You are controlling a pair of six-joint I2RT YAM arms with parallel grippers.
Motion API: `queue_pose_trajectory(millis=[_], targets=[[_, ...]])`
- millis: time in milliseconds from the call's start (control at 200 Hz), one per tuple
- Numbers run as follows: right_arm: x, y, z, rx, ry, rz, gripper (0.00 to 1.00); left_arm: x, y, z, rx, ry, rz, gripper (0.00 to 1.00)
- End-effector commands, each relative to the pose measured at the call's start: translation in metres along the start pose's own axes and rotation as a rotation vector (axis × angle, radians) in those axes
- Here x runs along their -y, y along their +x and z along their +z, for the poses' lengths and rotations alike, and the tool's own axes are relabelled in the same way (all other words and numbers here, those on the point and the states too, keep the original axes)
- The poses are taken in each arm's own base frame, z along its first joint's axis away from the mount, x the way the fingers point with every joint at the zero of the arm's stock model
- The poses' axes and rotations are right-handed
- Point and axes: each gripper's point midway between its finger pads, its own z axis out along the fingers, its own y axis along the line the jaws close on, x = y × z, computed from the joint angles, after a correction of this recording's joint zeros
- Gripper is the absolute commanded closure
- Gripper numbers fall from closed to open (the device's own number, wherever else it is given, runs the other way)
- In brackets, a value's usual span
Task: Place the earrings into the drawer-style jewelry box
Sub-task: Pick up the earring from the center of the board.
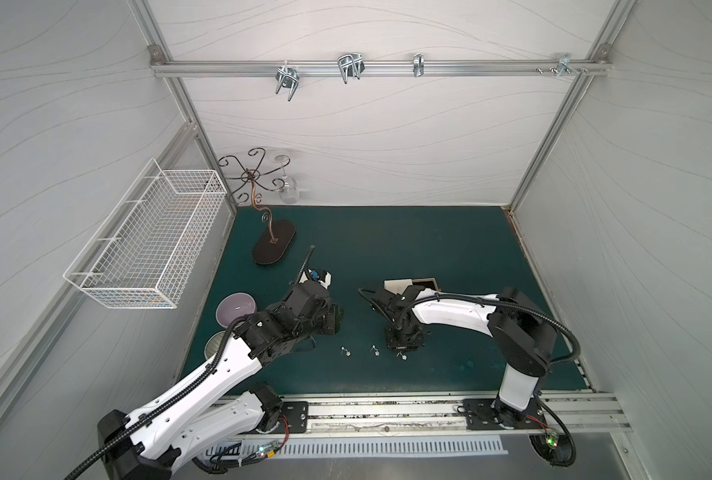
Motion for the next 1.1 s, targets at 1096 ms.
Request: queue_pose_trajectory(millis=[1096], targets=[[-0.004,-0.033,-0.023,0.024,-0.269,0.101,0.89,0.076,0.024,0.054,-0.093,0.282,0.089,0.49]])
